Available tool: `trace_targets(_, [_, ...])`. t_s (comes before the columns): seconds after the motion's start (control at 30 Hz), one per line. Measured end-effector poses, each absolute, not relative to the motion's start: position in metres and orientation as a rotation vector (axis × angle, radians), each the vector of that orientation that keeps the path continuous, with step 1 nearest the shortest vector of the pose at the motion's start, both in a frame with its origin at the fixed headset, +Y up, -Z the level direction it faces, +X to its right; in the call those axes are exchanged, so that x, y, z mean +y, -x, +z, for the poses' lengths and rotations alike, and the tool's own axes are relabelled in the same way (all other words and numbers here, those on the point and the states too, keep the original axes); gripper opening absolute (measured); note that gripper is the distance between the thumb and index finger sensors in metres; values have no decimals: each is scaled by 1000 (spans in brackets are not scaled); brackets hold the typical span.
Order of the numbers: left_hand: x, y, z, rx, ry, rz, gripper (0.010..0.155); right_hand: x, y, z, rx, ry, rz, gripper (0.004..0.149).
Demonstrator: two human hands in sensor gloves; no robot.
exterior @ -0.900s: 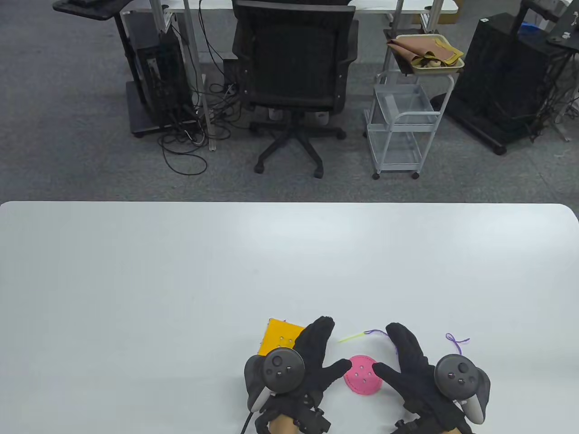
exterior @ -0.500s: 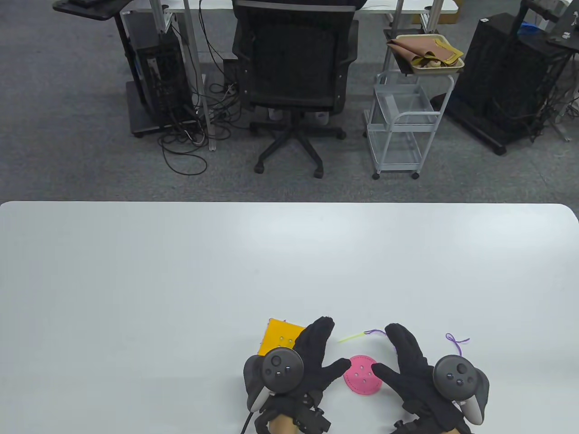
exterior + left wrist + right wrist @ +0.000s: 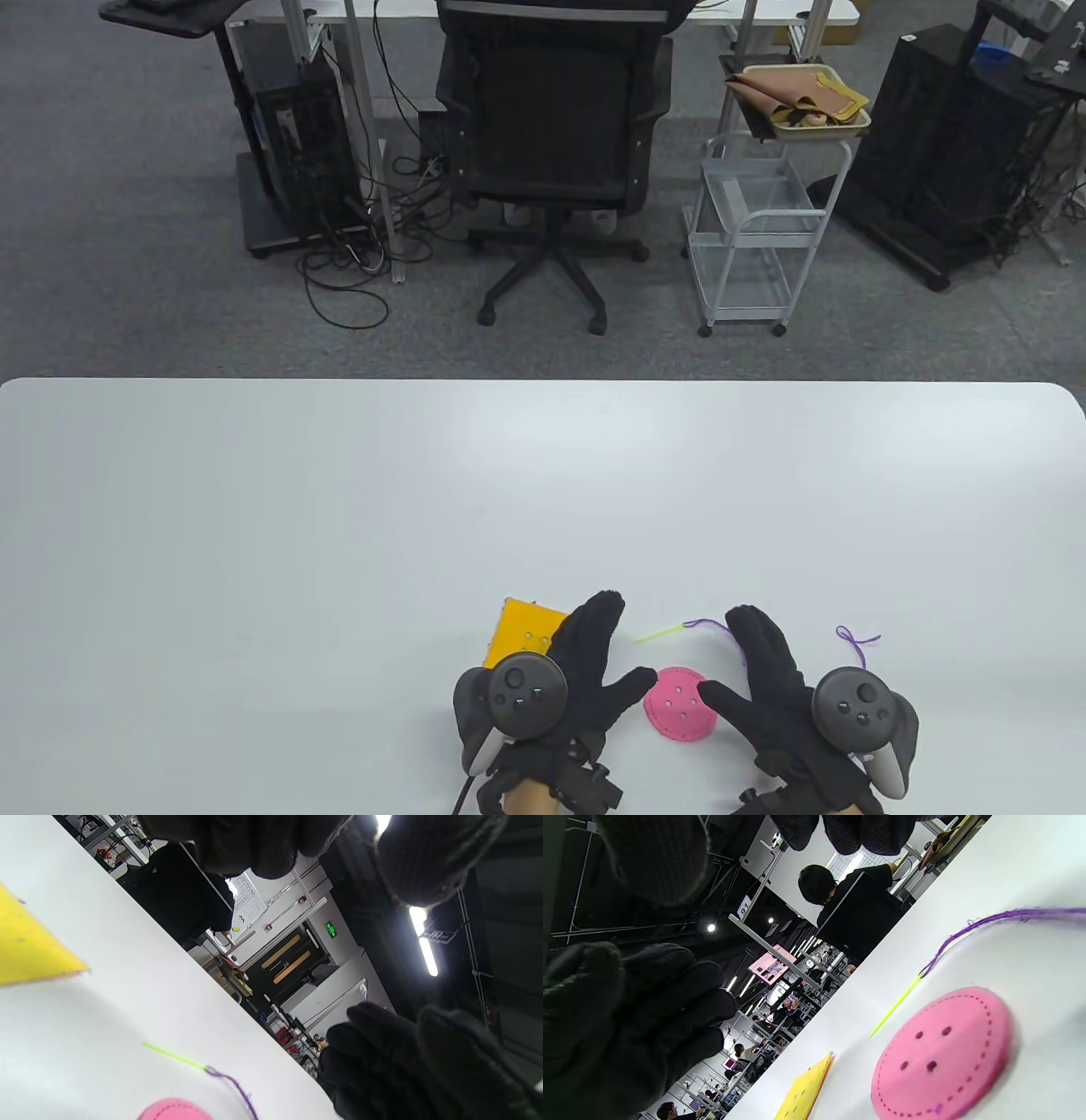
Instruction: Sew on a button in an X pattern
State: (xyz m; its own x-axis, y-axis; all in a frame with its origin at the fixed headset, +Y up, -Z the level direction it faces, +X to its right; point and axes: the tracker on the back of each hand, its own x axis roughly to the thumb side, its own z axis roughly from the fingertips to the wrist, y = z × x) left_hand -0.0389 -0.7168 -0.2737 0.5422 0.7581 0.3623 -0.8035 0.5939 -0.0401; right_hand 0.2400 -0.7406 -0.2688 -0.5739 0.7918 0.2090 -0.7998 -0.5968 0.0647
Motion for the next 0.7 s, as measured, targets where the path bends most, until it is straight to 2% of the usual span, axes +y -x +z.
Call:
trace_targets(0.3, [-695,66,-270,-272,-272,973,82,-737,-242,-267,-74,-258,2197,89])
trace_targets(0.57, [-705,95,-286,-86,-259,873,82,-736,-242,-266,-90,-260,2215,89])
trace_targets(0.7, [-719,106,-292,68,-213,767,82,-736,-243,-266,-88,-256,2212,89])
